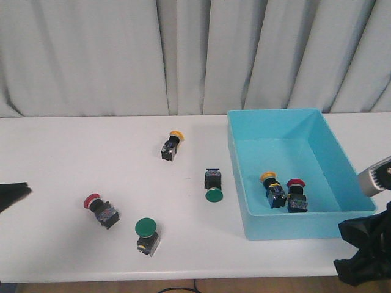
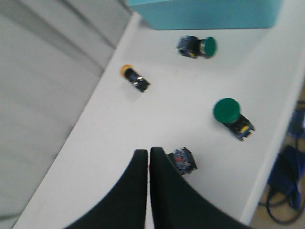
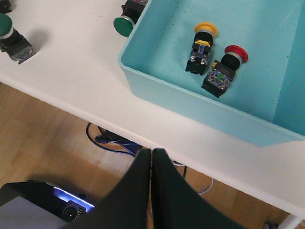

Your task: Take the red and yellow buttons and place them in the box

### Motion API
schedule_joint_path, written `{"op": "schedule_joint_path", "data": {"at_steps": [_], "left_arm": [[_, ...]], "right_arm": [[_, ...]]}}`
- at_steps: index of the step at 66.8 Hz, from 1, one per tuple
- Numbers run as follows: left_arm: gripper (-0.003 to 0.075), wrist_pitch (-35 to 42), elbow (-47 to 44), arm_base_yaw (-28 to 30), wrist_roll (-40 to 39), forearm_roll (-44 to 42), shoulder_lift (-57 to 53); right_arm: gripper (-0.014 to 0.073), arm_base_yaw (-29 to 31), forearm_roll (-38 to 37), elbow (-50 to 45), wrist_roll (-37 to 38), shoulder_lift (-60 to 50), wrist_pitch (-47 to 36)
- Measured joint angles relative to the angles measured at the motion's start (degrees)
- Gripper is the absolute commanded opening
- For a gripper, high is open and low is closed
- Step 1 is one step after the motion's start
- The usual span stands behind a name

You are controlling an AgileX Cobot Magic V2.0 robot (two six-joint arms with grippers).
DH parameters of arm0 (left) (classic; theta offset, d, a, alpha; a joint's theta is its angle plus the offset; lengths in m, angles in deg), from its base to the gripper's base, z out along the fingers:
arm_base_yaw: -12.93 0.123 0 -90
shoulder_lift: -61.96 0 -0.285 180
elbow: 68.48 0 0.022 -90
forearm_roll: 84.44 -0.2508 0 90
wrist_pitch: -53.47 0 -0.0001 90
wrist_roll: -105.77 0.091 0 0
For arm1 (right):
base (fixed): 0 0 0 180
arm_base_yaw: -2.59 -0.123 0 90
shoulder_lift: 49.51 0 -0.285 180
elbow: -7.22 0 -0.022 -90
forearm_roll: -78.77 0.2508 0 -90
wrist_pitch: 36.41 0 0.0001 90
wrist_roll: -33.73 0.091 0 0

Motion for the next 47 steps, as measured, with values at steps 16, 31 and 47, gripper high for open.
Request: {"op": "schedule_joint_path", "data": {"at_steps": [16,31,47], "left_arm": [[-0.0008,16.0,-14.7,6.5,-50.7,-19.5,-20.0],[-0.0008,16.4,-25.8,7.6,-85.2,-40.3,-32.7],[-0.0008,19.9,-33.2,7.6,-87.3,-41.5,-38.1]], "right_arm": [[-0.0007,0.0,0.0,0.0,0.0,0.0,0.0],[-0.0007,0.0,0.0,0.0,0.0,0.0,0.0],[-0.0007,0.0,0.0,0.0,0.0,0.0,0.0]]}}
